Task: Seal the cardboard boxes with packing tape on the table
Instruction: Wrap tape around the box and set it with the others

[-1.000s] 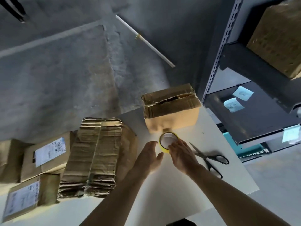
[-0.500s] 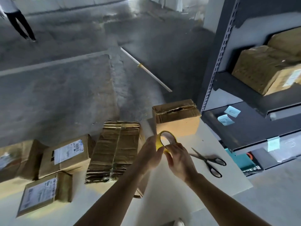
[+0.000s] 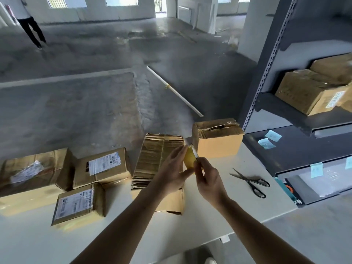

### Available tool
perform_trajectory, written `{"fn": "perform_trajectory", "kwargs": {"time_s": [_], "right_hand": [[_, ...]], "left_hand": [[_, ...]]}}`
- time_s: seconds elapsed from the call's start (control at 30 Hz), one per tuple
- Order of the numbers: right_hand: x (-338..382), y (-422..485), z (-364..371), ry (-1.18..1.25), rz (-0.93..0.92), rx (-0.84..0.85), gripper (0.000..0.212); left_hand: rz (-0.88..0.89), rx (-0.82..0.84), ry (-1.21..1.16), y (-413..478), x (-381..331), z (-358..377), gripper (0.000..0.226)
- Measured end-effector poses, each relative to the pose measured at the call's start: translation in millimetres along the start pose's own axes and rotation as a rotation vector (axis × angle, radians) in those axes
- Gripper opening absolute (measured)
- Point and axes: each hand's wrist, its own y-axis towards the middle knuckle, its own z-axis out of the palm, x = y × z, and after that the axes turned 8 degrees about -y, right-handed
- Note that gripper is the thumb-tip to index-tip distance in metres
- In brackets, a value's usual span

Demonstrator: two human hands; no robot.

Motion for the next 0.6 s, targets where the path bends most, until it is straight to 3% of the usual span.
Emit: {"fn": "perform_trajectory", "kwargs": {"time_s": [0.2,0.43,0.6], "right_hand": [[25.7,-7.4,4.6,0.111,0.028,0.001,0.01],[33.7,-19.8,9.4,0.195,0.019,0.02,0.011],[36.5,-13.0,2.5,0.34,0.103,0.091,0.015]], "left_hand": [[0.123,-0.086,-0.05,-19.2,6.2,-18.5,0.066],[0.023,-0.235,-0.204,-30.9,5.3,-22.4,0.059],[0.162,-0.282,-0.147,-32.1,0.8,-22.4,0.054]]}}
